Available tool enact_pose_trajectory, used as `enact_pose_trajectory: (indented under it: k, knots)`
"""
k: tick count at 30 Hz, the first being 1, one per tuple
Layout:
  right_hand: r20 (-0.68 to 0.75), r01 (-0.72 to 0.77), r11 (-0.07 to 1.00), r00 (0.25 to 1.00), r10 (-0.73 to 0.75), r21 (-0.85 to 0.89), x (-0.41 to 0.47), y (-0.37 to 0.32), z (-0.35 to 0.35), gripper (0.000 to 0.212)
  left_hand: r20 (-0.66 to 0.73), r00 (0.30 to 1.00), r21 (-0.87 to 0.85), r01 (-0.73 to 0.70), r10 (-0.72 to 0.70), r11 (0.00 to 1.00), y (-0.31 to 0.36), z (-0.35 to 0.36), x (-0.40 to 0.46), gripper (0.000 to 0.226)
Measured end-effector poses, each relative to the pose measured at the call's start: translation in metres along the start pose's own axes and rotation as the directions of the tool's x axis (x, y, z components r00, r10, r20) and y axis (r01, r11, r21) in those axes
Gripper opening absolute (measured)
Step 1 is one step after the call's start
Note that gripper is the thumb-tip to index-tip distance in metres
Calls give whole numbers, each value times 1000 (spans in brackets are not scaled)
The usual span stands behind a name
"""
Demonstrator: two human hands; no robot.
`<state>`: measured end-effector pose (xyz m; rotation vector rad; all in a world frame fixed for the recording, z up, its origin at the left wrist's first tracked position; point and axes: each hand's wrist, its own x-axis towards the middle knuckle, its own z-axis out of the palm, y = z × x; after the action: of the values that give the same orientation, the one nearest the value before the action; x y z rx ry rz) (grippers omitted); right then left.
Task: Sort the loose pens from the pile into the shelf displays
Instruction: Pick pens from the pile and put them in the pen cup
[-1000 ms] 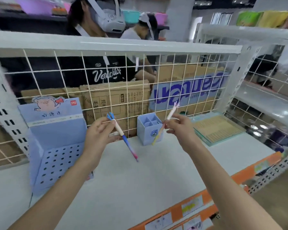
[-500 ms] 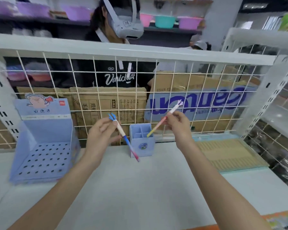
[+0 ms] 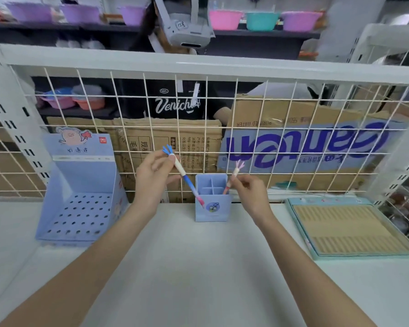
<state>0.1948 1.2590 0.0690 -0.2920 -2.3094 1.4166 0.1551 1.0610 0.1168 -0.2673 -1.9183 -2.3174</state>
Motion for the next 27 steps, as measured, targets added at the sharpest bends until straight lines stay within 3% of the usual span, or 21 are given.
enact_pose_trajectory:
  k: [3, 7, 27]
  knots:
    - [-18, 70, 983, 997, -74, -167, 0, 15, 2, 29, -51, 997, -40, -58, 56, 998, -4, 7, 9, 7]
    - [-44, -13, 944, 999, -2, -328, -2, 29, 7, 22, -74, 992, -54, -103, 99, 993, -17, 21, 18, 10]
    - [-24, -38, 950, 999, 32, -310, -15, 23, 13, 26, 155, 988, 198, -32, 1, 980, -64, 12, 10, 15]
